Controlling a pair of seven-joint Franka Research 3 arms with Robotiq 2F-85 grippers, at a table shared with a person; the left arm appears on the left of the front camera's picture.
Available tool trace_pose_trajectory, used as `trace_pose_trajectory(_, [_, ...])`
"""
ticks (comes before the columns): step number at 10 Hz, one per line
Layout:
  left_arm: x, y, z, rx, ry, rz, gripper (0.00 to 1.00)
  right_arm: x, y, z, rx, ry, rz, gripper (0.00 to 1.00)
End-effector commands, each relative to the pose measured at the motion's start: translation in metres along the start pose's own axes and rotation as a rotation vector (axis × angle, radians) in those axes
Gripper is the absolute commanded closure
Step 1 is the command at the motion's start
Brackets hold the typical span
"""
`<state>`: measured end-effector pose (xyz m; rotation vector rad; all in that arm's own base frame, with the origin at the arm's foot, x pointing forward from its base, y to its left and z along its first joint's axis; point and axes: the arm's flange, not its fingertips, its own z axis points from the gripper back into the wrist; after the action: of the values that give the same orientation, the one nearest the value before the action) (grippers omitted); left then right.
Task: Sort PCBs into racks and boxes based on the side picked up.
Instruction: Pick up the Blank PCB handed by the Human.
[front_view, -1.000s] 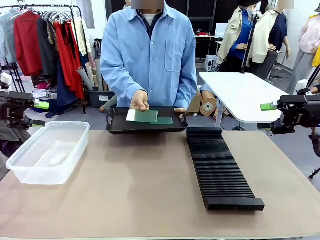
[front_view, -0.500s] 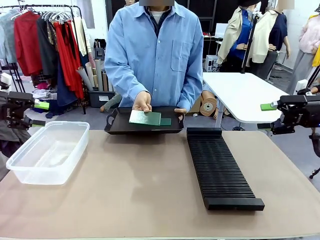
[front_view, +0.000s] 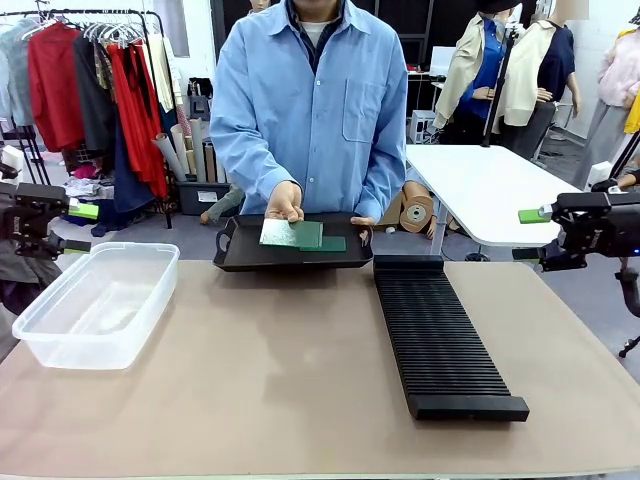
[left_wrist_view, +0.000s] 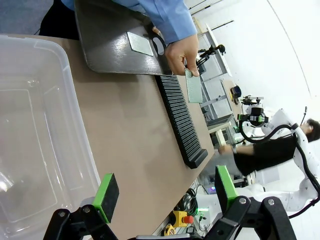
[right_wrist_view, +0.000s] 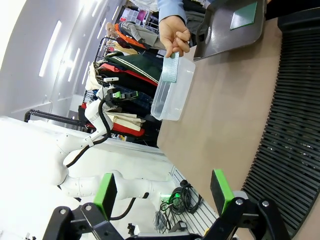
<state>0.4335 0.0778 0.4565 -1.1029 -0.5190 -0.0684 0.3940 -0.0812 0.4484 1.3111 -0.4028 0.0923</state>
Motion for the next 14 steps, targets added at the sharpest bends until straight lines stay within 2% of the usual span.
trace_pose_trajectory(1, [0.0, -0.001, 0.001, -0.004, 0.001, -0.002, 0.0, 0.017, -0.004, -0.014, 0.035, -0.025, 0.02, 0.0])
trace_pose_trajectory(10, [0.0, -0.001, 0.001, -0.004, 0.001, -0.002, 0.0, 0.071, -0.026, -0.073, 0.076, 0.046, 0.01, 0.0])
trace_pose_trajectory(14, [0.0, -0.001, 0.001, -0.004, 0.001, -0.002, 0.0, 0.1, -0.051, -0.115, 0.101, 0.088, -0.026, 0.0])
